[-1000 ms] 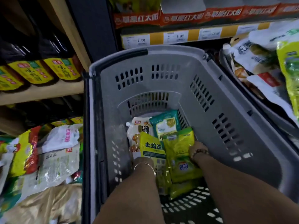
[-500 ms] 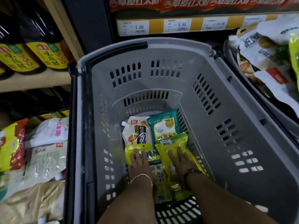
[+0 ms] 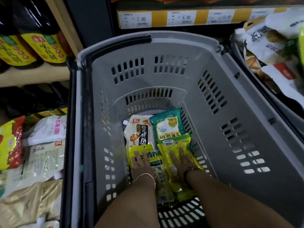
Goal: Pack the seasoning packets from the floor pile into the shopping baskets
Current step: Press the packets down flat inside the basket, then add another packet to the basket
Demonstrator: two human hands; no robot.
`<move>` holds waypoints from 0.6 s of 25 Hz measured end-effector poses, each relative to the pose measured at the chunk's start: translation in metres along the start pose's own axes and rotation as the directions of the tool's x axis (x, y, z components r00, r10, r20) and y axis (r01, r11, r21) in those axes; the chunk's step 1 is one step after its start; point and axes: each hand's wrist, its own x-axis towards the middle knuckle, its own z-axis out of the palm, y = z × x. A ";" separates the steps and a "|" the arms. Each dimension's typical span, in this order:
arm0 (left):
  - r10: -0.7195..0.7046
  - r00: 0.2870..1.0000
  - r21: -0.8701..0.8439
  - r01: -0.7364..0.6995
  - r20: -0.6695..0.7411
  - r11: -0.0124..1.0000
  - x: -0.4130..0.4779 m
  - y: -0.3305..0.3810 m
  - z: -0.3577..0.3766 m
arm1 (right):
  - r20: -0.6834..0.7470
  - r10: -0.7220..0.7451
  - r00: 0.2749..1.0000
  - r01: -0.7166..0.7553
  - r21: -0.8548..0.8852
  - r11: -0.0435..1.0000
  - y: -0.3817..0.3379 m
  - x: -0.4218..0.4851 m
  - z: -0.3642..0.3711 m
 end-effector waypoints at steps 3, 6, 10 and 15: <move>-0.035 0.996 -0.006 0.036 0.083 0.999 0.000 0.006 -0.016 | 0.122 -0.011 0.992 0.021 -0.082 0.996 0.003 -0.008 -0.028; -0.009 0.999 -0.071 0.012 0.041 0.997 -0.010 0.014 -0.047 | 0.110 -0.048 0.993 0.050 -0.010 0.999 -0.004 -0.028 -0.061; 0.014 0.995 -0.170 -0.031 -0.102 0.985 -0.041 0.015 -0.097 | -0.145 -0.095 0.985 0.131 0.264 0.956 -0.021 -0.068 -0.093; 0.111 0.882 -0.112 -0.181 -0.458 0.977 -0.103 0.027 -0.165 | -0.426 -0.112 0.898 0.249 0.281 0.927 -0.032 -0.123 -0.133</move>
